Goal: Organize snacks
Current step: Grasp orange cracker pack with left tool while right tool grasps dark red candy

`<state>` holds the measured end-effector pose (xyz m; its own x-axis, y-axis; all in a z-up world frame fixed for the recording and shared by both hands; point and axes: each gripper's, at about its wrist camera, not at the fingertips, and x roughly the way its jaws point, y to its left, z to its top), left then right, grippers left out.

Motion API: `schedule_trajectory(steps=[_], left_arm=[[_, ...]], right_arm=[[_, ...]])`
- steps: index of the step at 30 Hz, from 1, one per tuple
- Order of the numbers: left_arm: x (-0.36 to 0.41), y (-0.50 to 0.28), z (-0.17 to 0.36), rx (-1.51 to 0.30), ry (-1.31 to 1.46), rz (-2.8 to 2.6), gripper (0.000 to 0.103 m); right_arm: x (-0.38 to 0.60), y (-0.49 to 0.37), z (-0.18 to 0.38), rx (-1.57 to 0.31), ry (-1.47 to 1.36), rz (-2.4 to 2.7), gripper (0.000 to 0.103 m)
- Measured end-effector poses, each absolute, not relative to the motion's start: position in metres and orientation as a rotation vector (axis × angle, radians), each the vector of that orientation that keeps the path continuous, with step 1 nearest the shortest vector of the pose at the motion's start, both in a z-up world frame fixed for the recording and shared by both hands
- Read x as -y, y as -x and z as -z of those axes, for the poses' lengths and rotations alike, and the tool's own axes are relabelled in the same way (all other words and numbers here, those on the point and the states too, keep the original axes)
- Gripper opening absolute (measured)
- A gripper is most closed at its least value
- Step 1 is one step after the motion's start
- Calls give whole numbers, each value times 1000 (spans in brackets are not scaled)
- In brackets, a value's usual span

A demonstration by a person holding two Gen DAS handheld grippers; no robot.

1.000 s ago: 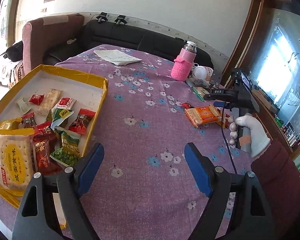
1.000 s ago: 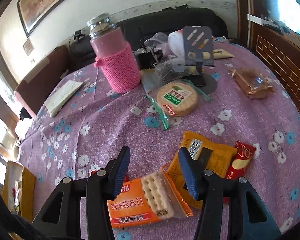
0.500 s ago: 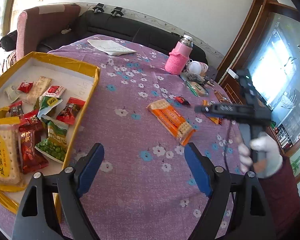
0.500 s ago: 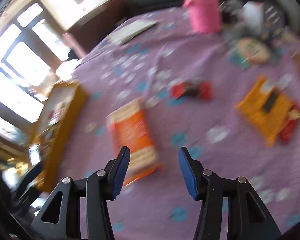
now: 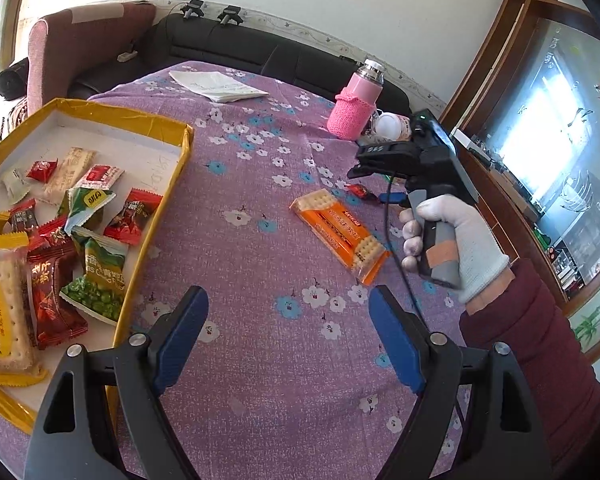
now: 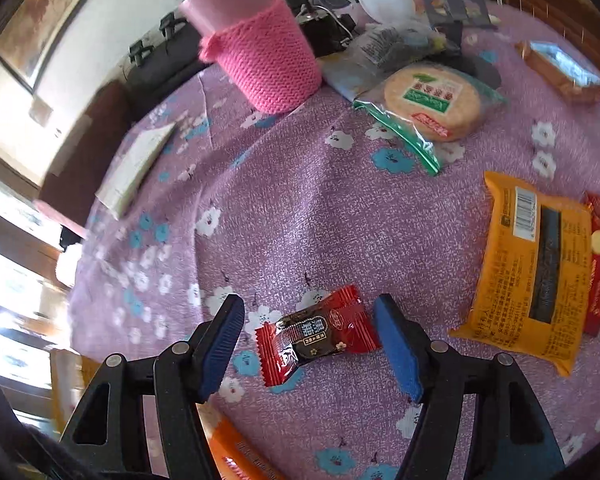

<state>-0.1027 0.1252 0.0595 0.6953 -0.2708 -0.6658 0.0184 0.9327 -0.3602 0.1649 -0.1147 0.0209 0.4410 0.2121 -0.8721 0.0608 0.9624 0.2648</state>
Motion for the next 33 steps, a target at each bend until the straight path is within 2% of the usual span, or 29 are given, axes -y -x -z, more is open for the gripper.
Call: schedule_trajectory(steps=[2, 3, 7, 13, 18, 21, 25, 33], left_arm=[[-125, 101, -58, -795, 347, 170, 83], [-125, 101, -58, -798, 348, 172, 83], [-122, 95, -58, -823, 359, 178, 83], [-97, 59, -47, -931, 421, 241, 83], [-66, 10, -30, -1017, 367, 203, 83], [-53, -14, -22, -1028, 362, 177, 82], [-36, -38, -15, -1037, 325, 125, 82], [1, -60, -1, -1046, 60, 21, 83]], right_arm=[[101, -162, -21, -1097, -137, -40, 53], [100, -160, -21, -1083, -101, -32, 44], [118, -150, -25, -1071, -134, -61, 30], [157, -89, -35, -1003, -151, -112, 28], [193, -40, -40, -921, -257, -200, 28], [200, -29, -37, -878, -293, -236, 28], [210, -36, -31, -909, -388, -291, 28], [216, -32, -33, -891, -420, -312, 29]])
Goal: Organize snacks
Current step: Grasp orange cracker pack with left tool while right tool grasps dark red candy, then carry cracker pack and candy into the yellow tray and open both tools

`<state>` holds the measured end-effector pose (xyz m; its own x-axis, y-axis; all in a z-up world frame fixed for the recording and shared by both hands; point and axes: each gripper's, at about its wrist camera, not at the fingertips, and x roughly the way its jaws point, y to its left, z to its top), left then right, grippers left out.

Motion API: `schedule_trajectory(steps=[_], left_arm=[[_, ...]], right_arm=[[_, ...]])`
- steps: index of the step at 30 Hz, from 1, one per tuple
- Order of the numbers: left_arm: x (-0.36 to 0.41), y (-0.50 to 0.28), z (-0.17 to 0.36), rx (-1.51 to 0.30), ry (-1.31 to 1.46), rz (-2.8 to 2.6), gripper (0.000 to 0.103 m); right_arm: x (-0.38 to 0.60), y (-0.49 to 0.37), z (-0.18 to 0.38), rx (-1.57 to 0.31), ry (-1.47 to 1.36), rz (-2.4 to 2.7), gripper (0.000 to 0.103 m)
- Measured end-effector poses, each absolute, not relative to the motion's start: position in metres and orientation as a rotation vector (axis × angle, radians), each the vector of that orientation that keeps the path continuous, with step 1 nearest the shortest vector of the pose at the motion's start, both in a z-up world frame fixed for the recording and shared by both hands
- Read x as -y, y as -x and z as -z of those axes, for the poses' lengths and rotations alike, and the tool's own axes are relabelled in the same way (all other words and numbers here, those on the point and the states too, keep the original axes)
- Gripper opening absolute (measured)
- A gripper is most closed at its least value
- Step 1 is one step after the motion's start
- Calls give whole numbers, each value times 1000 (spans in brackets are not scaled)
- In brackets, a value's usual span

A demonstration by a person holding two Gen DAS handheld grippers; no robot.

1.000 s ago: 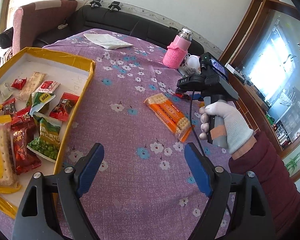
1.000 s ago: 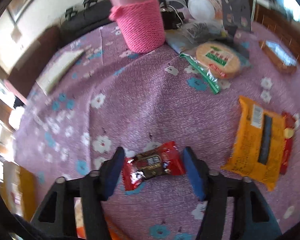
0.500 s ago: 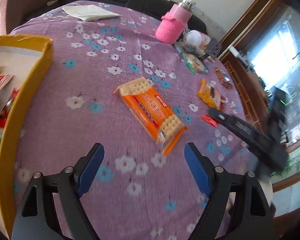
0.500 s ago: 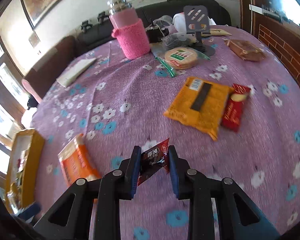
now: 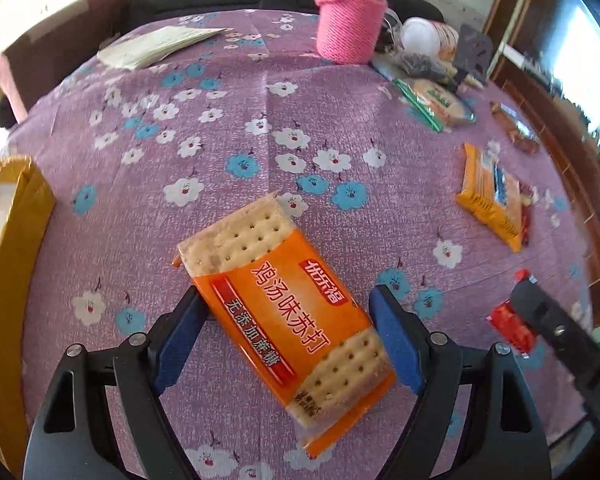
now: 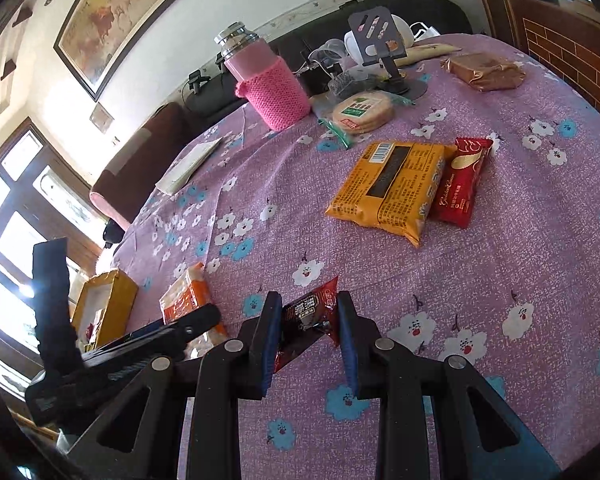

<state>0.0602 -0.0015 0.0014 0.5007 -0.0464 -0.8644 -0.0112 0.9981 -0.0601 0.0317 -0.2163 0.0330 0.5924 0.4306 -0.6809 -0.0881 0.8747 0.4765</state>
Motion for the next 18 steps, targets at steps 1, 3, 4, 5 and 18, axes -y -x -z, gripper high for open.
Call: schedule_trajectory(steps=[1, 3, 4, 5, 18], left_arm=[[5, -59, -1, -1048, 34, 20, 83], [9, -58, 0, -1051, -3, 33, 82], [11, -55, -1, -1045, -13, 48, 76], [12, -53, -2, -1040, -12, 69, 64], [-23, -5, -32, -963, 153, 170, 53]], right_arm=[[216, -31, -34, -889, -421, -315, 29], [216, -30, -35, -882, -416, -318, 29], [215, -30, -36, -880, -409, -318, 29], [214, -30, -37, -877, -403, -319, 29], [207, -26, -36, -856, -378, -321, 28]])
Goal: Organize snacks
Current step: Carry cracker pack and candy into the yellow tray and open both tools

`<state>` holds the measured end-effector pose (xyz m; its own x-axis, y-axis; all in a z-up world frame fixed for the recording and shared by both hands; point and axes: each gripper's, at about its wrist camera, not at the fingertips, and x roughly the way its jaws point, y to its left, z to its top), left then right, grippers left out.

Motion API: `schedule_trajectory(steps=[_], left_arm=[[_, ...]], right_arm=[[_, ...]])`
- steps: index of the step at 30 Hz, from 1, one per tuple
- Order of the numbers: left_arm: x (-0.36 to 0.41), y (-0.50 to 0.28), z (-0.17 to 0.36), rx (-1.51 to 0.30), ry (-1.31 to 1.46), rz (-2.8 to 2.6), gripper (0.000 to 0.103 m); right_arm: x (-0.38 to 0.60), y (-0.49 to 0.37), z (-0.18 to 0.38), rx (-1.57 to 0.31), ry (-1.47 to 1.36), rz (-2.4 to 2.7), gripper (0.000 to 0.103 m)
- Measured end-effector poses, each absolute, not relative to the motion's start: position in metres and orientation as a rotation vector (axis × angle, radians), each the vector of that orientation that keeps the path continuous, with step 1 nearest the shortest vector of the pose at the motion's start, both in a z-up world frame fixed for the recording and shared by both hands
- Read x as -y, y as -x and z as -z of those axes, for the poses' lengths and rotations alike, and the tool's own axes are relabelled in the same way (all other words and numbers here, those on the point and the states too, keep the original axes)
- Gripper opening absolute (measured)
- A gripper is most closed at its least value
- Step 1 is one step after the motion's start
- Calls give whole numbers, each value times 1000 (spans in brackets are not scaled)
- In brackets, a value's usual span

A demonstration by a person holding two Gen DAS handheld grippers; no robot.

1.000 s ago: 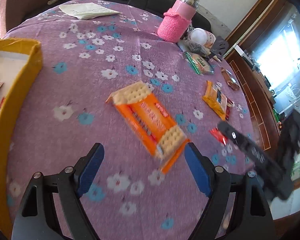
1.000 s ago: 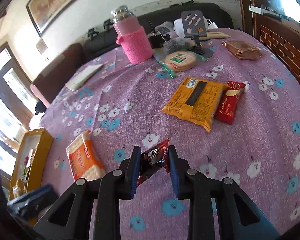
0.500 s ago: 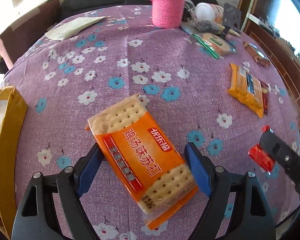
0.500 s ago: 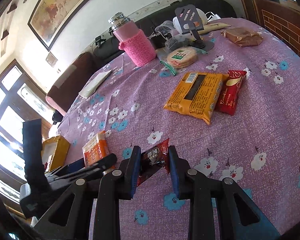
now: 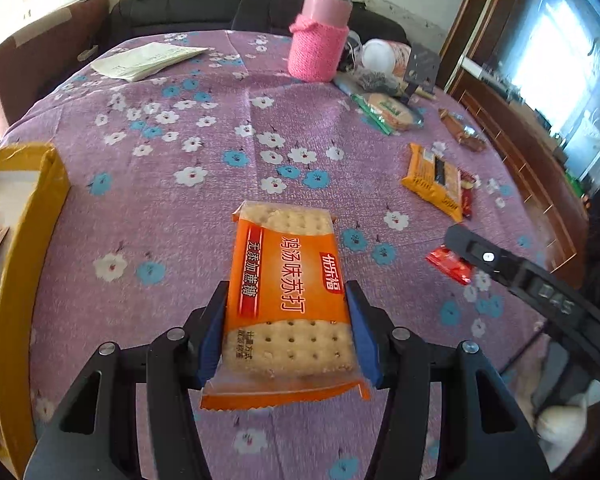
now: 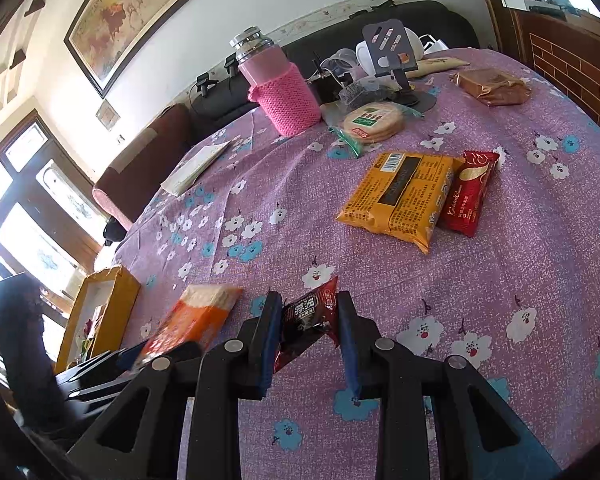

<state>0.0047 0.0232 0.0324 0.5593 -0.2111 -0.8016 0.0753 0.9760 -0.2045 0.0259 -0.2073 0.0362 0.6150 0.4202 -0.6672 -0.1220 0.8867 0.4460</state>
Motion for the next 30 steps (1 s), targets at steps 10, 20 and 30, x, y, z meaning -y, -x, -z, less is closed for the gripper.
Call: schedule_trajectory(steps=[10, 20, 30], left_arm=[[-41, 29, -22, -971, 168, 182, 54], [-33, 22, -7, -992, 101, 149, 54], [-47, 41, -29, -902, 98, 150, 54]], right_arm=[[186, -21, -31, -879, -314, -338, 28], [180, -22, -24, -912, -295, -346, 28], [179, -24, -19, -927, -299, -358, 28]])
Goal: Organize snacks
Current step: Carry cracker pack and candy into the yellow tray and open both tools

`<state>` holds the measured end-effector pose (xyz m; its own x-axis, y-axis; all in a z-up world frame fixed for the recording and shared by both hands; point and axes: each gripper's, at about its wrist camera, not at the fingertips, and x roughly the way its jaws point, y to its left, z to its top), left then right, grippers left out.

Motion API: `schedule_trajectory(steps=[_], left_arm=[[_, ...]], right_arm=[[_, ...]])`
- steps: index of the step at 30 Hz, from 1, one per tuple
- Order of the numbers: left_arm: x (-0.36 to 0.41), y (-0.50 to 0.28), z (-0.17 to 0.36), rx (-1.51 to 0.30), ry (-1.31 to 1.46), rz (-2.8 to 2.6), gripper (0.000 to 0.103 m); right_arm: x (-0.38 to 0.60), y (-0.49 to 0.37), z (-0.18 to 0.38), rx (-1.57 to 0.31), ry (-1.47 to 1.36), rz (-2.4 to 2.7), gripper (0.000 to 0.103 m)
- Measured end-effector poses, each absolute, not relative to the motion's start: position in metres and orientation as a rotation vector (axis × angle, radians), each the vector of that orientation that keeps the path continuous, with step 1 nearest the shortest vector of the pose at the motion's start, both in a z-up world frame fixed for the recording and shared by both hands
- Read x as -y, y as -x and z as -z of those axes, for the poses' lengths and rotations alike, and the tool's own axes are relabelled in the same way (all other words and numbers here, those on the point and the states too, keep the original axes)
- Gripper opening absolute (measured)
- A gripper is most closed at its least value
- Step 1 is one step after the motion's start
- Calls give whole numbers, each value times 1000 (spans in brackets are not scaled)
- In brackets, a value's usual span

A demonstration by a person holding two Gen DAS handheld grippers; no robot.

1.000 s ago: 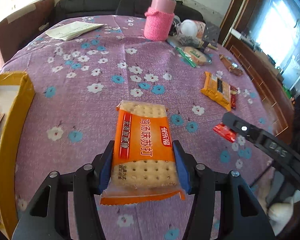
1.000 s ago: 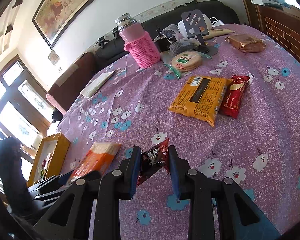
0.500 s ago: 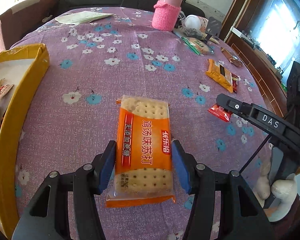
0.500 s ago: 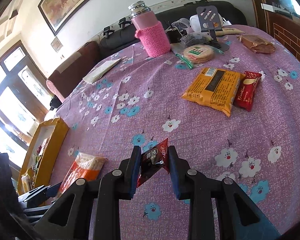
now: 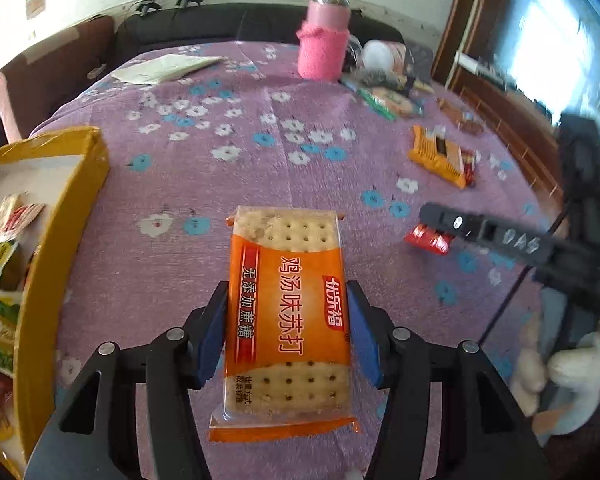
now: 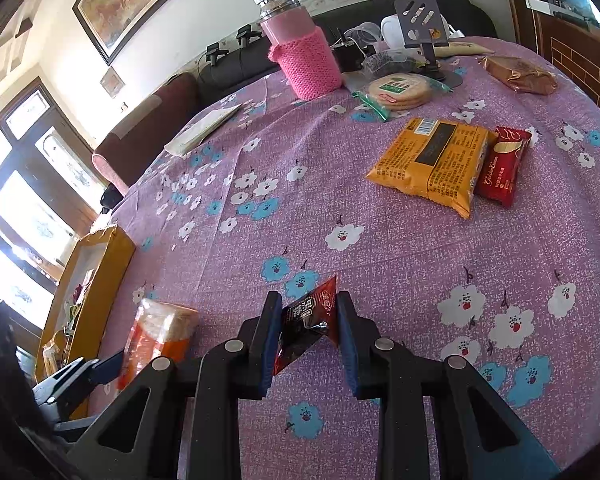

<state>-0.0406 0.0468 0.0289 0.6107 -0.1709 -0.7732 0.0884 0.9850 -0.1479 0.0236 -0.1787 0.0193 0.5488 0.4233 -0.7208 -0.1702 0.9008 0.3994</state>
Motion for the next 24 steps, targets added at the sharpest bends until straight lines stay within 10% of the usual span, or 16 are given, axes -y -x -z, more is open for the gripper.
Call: schedule_trajectory(steps=[24], left_arm=[[-275, 118, -104, -627, 426, -103, 54]], right_arm=[[58, 21, -97, -844, -250, -608, 28]])
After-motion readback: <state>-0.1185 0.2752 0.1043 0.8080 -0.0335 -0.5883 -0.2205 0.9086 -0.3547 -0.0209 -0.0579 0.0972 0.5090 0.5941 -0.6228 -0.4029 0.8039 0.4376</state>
